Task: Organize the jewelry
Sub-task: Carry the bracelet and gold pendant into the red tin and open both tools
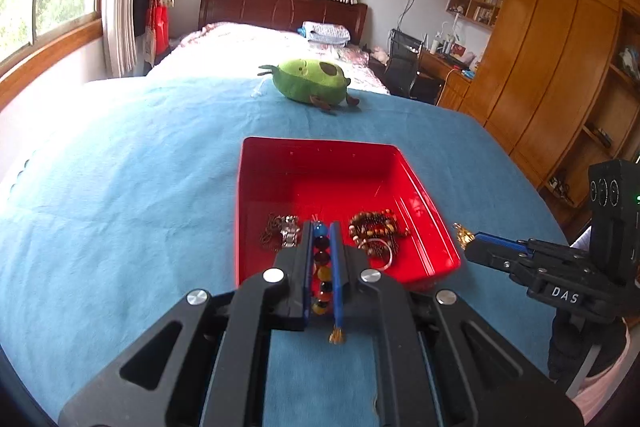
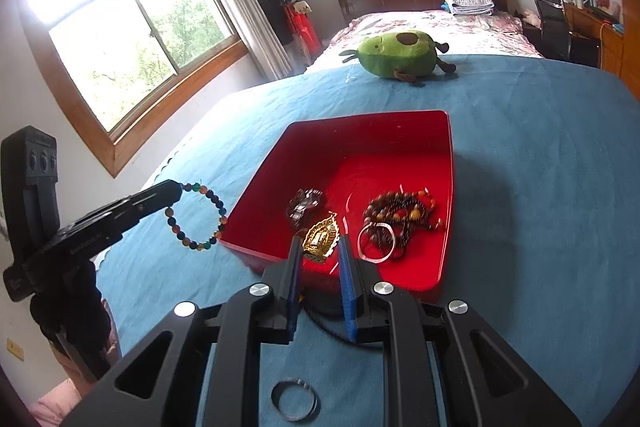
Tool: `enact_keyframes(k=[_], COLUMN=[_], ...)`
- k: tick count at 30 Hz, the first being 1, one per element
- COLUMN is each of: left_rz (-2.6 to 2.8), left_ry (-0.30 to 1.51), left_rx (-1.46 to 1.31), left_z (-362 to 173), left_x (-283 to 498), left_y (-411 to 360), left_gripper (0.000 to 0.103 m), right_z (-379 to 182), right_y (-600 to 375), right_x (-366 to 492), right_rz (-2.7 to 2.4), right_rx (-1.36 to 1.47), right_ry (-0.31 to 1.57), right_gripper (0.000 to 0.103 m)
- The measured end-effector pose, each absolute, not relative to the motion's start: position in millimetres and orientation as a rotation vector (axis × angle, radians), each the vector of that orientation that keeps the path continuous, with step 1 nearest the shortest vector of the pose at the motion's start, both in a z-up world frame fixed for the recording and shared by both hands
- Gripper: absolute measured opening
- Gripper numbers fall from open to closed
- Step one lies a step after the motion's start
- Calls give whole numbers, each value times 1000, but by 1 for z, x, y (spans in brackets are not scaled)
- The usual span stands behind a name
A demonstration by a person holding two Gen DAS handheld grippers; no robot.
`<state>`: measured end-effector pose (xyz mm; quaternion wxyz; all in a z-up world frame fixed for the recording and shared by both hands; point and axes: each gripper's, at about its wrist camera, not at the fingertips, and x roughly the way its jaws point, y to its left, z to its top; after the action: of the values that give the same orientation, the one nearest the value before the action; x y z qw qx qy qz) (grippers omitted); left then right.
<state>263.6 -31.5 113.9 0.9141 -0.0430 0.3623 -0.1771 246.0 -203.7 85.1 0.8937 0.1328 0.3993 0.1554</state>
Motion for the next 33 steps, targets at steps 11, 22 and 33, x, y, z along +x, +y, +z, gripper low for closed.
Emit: enact_keyframes(k=[11, 22, 33], left_rz=[-356, -381, -376], left_ry=[842, 908, 875], left_rx=[-105, -87, -110], left_z=[64, 35, 48], left_x=[349, 393, 378], left_y=[-51, -81, -70], left_gripper=[6, 6, 34], right_z=[32, 7, 31], right_y=[-205, -202, -216], right_x=[323, 368, 339], right_rz=[275, 232, 227], right_rx=[297, 307, 327], right_ry=[923, 979, 902], right_gripper=[18, 20, 21])
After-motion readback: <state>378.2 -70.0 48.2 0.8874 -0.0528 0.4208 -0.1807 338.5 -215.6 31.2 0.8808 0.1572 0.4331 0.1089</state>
